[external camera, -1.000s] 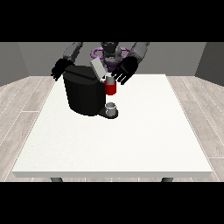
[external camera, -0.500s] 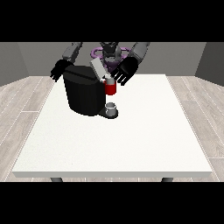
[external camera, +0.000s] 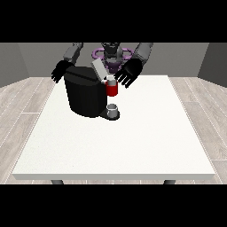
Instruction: Insert the coffee pod into the coffee machine and close the lid
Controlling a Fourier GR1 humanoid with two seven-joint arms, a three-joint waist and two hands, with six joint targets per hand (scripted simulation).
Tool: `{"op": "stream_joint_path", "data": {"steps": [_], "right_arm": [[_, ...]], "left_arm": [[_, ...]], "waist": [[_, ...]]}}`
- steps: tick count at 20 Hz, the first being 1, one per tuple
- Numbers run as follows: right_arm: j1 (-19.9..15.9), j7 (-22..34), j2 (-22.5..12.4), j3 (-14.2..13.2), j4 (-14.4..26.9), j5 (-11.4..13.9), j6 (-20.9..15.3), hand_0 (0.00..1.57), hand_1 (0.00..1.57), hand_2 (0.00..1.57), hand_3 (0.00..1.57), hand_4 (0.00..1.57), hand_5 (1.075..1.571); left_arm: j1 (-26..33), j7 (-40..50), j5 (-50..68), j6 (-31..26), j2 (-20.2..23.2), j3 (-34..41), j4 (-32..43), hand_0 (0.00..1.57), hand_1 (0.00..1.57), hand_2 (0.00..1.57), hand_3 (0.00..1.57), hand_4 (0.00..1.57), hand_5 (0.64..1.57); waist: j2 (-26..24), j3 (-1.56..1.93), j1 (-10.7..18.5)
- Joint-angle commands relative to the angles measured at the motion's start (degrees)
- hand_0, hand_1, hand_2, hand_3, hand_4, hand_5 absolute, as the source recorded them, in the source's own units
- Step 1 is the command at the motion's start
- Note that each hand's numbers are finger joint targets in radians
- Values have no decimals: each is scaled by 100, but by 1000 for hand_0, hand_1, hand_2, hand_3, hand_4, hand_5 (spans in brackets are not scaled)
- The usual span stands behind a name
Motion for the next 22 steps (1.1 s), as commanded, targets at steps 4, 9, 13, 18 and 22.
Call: {"op": "stream_joint_path", "data": {"steps": [4, 9, 13, 18, 22], "right_arm": [[-51, -125, -68, -67, 39, -70, 102, 0, 0, 0, 0, 458, 1571], [-246, 245, -66, -144, -15, -118, -23, 0, 0, 0, 0, 447, 1571], [-124, 173, -47, -246, 299, -113, -118, 0, 0, 0, 0, 435, 1571], [147, 103, -95, -173, 315, -15, -89, 0, 0, 0, 0, 338, 1571], [226, -490, -35, -302, 764, -117, 10, 0, 0, 0, 0, 378, 1571]], "left_arm": [[-58, -179, -234, -431, 198, -246, 61, 0, 0, 378, 112, 0, 1571], [-35, -87, -452, -306, 129, -371, 41, 0, 0, 0, 0, 0, 1571], [216, 37, -450, -310, -318, -467, -82, 0, 0, 0, 0, 0, 1571], [429, -58, -470, -243, -317, -421, -128, 0, 0, 0, 0, 0, 1571], [162, -26, -480, -508, -134, -396, -315, 0, 0, 0, 0, 0, 1571]], "waist": [[29, -4, 9], [-50, -5, 1], [-389, -5, 275], [-530, -6, 335], [-437, -4, 464]]}}
